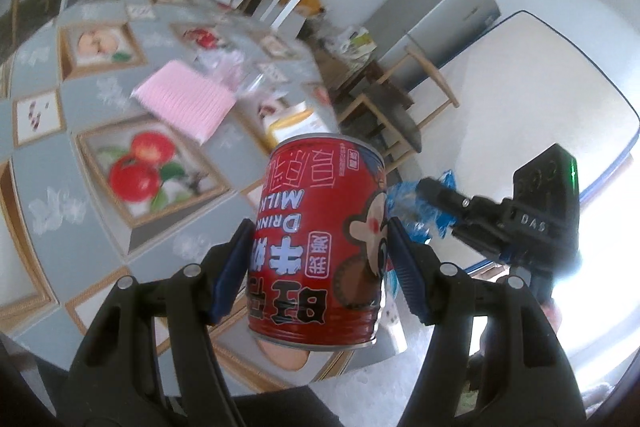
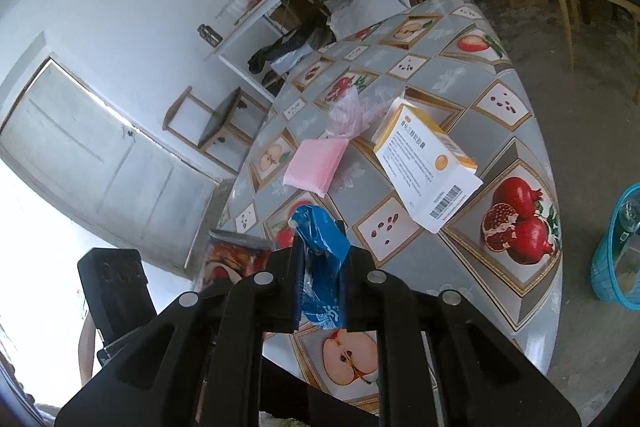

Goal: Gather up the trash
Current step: 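Carry the red can and blue wrapper toward the blue wastebasket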

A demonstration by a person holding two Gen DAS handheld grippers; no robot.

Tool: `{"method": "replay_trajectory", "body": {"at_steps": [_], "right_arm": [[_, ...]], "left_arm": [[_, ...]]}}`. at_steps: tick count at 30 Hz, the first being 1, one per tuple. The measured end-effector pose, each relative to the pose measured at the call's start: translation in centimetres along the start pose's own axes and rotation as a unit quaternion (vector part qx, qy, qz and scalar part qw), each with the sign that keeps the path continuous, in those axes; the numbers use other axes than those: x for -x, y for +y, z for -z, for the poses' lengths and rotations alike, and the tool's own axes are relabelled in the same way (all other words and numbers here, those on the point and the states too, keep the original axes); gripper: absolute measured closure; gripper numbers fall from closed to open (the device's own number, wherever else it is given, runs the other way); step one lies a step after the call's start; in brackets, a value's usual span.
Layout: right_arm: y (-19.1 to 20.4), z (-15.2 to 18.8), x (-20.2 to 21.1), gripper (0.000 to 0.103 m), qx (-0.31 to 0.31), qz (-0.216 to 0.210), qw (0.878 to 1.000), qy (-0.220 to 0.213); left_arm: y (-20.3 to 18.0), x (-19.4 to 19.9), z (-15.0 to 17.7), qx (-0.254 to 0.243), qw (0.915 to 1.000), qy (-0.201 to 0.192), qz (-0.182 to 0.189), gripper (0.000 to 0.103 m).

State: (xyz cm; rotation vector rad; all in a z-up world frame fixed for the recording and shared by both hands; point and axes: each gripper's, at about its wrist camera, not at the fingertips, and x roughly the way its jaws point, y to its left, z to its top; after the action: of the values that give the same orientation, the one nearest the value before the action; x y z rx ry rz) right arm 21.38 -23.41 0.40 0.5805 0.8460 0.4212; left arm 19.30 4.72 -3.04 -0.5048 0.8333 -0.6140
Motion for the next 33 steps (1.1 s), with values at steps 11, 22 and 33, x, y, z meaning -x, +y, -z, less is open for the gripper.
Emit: {"method": "replay_trajectory", "body": {"at_steps": [11, 22, 33], "right_arm": [[-0.5, -0.4, 2.5, 0.089, -0.005, -0.009, 0.999, -0.031], [-4.2, 0.4, 8.1, 0.089, -0.033, -0.004, 0.996, -0.081], [-10.9, 3.3, 17.2, 0.089, -0.099, 0.045, 0.98, -0.169]], "left_arm": [[-3.5, 0.1, -1.7, -0.03, 0.9992, -0.017, 0.018, 0.04], [-8.5, -3.1, -1.7, -0.052, 0.9973, 0.015, 0.049, 0.04], [-15.3, -8.8, -0.5, -0.083, 0.9879, 0.086, 0.1, 0.04]]}}
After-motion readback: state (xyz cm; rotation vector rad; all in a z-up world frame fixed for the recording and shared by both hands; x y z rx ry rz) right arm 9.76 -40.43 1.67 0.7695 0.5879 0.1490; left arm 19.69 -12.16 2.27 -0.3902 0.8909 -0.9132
